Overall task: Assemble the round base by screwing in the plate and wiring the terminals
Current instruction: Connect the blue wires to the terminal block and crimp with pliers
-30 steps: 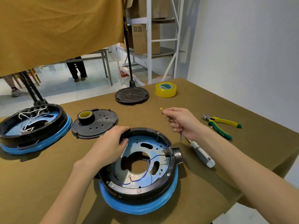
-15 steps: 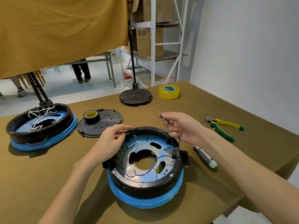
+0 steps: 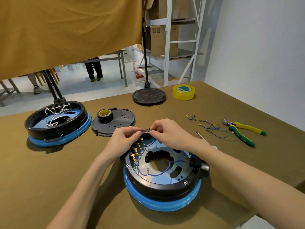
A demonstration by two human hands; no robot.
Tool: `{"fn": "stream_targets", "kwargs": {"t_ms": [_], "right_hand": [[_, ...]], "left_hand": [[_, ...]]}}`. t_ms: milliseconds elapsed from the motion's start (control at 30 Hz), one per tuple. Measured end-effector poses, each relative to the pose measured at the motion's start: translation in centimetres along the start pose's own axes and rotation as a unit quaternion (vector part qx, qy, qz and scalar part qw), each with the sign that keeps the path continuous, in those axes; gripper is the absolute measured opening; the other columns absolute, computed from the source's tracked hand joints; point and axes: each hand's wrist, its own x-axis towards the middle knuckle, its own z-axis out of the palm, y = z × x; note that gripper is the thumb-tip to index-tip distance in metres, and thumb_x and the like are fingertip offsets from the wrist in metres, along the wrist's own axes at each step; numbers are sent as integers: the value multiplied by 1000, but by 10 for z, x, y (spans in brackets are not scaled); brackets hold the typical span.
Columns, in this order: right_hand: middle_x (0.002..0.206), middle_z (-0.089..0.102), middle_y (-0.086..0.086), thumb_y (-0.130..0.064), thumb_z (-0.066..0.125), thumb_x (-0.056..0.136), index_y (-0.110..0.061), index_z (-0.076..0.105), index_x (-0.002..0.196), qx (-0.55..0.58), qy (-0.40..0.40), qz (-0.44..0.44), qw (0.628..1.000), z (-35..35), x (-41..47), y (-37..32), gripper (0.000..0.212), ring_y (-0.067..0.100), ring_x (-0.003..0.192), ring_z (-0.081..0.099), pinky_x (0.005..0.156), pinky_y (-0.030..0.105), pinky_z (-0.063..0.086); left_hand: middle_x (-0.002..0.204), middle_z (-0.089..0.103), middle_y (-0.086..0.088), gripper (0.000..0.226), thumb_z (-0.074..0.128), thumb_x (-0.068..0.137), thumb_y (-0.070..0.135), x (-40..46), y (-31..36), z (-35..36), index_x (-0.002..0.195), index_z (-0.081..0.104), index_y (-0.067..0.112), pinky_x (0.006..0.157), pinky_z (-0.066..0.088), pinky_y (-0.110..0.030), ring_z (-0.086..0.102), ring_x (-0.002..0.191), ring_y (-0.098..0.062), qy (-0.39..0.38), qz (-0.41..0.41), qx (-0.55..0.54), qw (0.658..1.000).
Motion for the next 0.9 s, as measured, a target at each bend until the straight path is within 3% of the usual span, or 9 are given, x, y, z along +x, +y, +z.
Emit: {"fn": "stream_targets", "kwargs": {"t_ms": [167,300,467,633,767,900], "right_hand": [[60,60,-9,-26,61,100,-27,64,90,-58,14,-6,998,2,-5,13,11,0,56,53,57,25,36],[58,59,-10,-23,67,95,-27,67,86,-12,35,-12,999,2,-10,18,10,3,56,52,61,28,44],[64,66,-6,-18,66,93,-27,65,81,32,21,4,999,6,-5,11,15,12,65,64,67,33,51],[60,67,-7,-17,65,94,-24,67,81,63,2,54,997,2,-1,12,15,0,53,57,55,17,44],[50,60,-5,-13,61,97,-13,70,83,146,-48,149,977,0,0,11,16,8,37,45,39,17,35],[51,53,1,-11,62,96,-7,72,91,247,-75,212,943,-8,3,5,12,10,36,31,37,17,23]], "left_hand": [[99,78,18,23,56,106,29,4,4,-3,117,76,31,74,55,-13,71,95,4,-44,-3,8,999],[109,71,33,31,58,105,22,2,2,-15,122,67,46,78,50,-3,64,107,13,-126,-22,28,991],[118,68,34,37,50,109,20,3,5,-9,137,59,42,85,48,-5,62,113,11,-147,-7,25,989],[123,63,36,36,47,110,22,10,8,1,139,60,40,86,46,-4,59,114,13,-144,13,29,989],[125,65,27,34,49,109,25,12,2,4,139,62,36,83,48,-5,60,112,12,-122,14,29,992],[127,66,23,34,48,109,24,12,1,7,139,61,34,85,48,-4,60,114,12,-118,15,25,993]]}}
